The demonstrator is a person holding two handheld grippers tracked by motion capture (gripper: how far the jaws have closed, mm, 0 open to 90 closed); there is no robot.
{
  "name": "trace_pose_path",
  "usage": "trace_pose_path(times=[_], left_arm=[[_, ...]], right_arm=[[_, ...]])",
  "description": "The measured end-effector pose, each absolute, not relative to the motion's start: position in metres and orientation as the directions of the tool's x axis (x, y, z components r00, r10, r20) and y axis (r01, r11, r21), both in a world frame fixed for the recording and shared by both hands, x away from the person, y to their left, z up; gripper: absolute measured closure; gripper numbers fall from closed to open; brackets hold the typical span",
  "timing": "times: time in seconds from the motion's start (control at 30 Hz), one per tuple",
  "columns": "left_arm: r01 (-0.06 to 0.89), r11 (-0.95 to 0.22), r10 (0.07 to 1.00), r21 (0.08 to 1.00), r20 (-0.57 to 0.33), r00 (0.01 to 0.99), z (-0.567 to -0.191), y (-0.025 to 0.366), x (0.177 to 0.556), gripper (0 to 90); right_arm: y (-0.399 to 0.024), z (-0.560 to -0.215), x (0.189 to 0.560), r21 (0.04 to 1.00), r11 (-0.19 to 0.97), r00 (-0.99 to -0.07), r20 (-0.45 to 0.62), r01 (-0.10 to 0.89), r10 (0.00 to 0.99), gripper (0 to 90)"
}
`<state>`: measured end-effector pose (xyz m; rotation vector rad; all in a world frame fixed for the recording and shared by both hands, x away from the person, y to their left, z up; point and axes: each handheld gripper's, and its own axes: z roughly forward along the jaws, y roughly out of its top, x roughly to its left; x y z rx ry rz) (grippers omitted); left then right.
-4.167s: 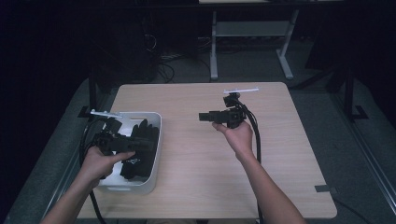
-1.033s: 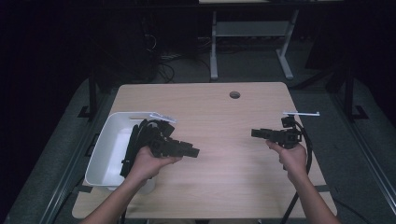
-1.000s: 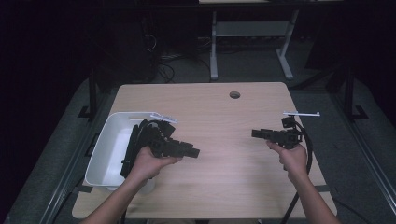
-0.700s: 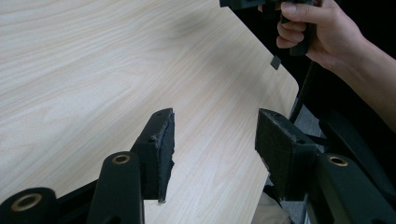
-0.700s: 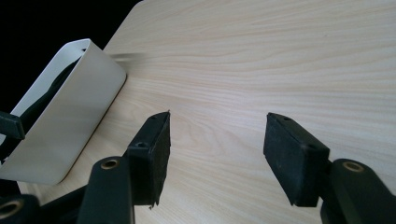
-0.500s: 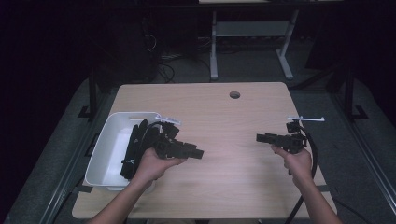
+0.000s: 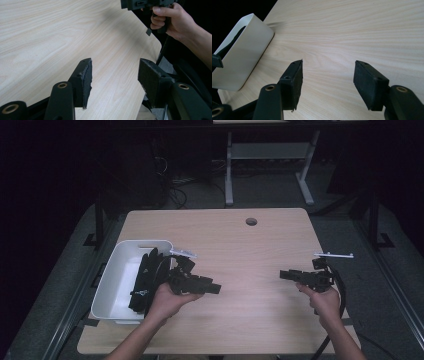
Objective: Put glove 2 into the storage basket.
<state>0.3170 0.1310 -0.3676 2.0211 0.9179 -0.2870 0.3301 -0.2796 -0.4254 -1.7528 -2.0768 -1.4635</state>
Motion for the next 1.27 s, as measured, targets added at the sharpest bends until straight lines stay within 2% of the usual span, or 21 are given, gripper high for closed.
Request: trace_pose_path(times=[0.77,1.27], left_arm=[[0.688,-0.355,0.474,0.633,-0.513,0.716,-0.389,0.114,0.300,42.1],[0.678,-0.372,0.456,0.634,-0.512,0.728,-0.405,0.110,0.291,38.8]], right_arm=[[-0.306,-0.451,0.292,0.598,-0.122,-0.325,0.582,0.792,0.745,39.7],[-0.310,-0.459,0.270,0.633,-0.089,-0.360,0.544,0.769,0.758,37.6]])
